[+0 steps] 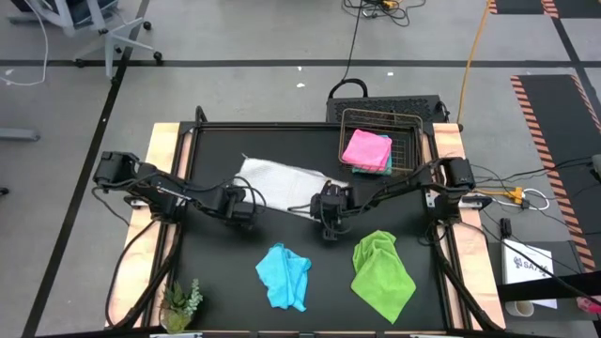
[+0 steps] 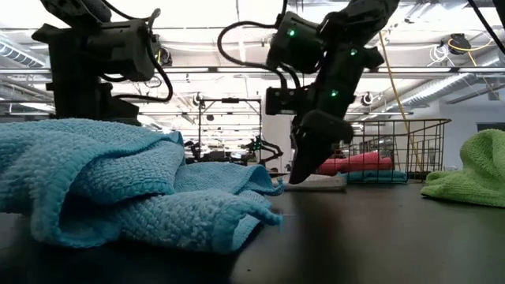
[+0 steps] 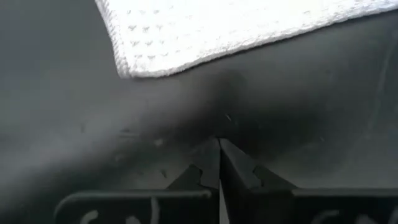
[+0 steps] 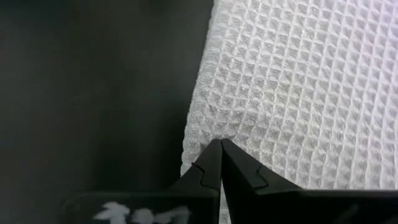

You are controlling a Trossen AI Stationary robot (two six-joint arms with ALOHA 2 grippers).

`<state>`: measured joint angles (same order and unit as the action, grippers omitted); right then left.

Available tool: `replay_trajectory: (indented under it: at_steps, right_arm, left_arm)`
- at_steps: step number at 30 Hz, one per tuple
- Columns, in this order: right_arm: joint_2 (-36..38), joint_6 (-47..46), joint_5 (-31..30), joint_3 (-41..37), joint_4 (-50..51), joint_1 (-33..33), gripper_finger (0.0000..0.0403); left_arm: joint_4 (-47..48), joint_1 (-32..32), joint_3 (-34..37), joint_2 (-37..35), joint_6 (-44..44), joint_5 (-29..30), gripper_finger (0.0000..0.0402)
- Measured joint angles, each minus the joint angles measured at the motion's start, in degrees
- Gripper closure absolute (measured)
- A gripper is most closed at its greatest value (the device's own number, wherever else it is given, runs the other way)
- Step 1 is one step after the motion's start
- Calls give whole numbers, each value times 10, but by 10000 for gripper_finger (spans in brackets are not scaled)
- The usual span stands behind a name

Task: Fold microfiber towels
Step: Fold the gray towel

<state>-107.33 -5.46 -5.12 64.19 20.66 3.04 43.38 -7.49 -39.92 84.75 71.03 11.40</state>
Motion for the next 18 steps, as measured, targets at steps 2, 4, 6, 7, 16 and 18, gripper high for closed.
replay_trajectory:
  at_steps: [2, 4, 6, 7, 16, 18]
  right_arm:
    - [3, -16, -5, 0, 8, 10, 403]
    - [7, -28, -5, -1, 20, 13, 403]
    - [12, -26, -2, -1, 26, 13, 403]
    - [16, -24, -2, -2, 27, 13, 403]
    - [93, -35, -7, -3, -2, 2, 403]
    - [106, -35, -13, -3, -6, -1, 403]
  left_arm:
    - [0, -6, -4, 0, 2, -6, 398]
    - [-1, -6, -12, 0, 0, -5, 394]
    - [-1, -2, -24, 0, -6, 7, 391]
    - [0, 1, -33, 0, -14, 14, 392]
    - [-8, 54, -107, -1, -149, 114, 392]
    - [-8, 68, -102, 0, -161, 120, 397]
